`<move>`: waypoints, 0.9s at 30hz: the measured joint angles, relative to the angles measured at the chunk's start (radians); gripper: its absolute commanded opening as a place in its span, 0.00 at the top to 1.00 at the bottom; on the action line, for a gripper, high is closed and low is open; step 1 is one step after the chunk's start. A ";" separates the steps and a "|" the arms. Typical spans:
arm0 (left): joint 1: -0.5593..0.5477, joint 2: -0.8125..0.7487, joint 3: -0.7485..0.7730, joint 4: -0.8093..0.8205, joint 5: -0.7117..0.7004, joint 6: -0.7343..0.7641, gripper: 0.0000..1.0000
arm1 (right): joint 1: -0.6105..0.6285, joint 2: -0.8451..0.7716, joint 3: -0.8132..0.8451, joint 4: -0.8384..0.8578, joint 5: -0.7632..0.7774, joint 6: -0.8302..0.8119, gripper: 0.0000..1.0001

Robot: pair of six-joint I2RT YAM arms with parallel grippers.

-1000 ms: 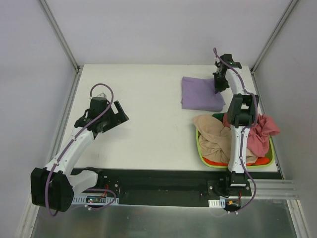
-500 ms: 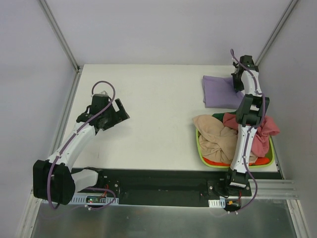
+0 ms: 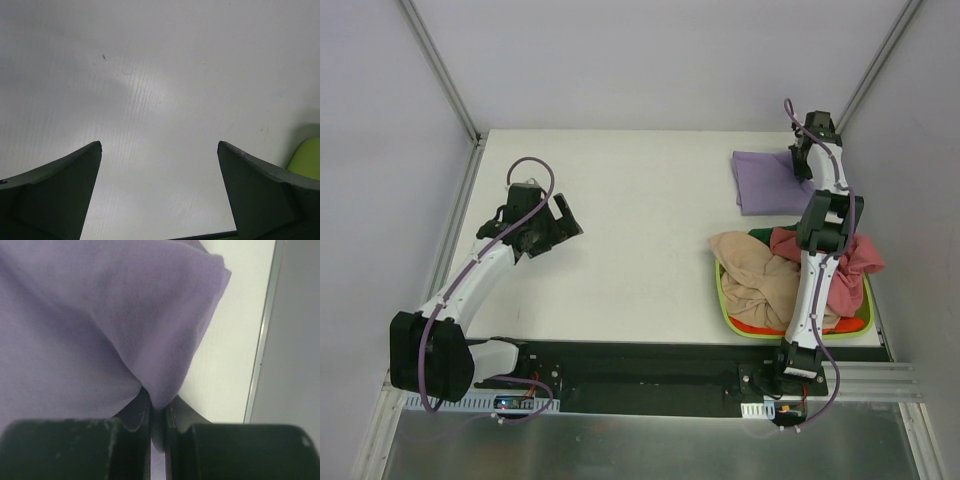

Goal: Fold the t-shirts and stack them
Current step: Put the neatly folded tshirt into the corner of the board with the right arm

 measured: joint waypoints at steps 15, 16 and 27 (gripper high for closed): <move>0.000 -0.014 0.011 -0.001 0.023 -0.002 0.01 | -0.042 -0.035 -0.024 -0.013 0.018 0.057 0.02; 0.000 -0.023 0.011 -0.002 0.033 -0.002 0.01 | -0.042 -0.057 -0.039 -0.018 0.016 0.060 0.04; 0.000 -0.211 -0.033 -0.028 0.064 -0.005 0.01 | -0.016 -0.583 -0.331 -0.006 -0.092 0.167 0.04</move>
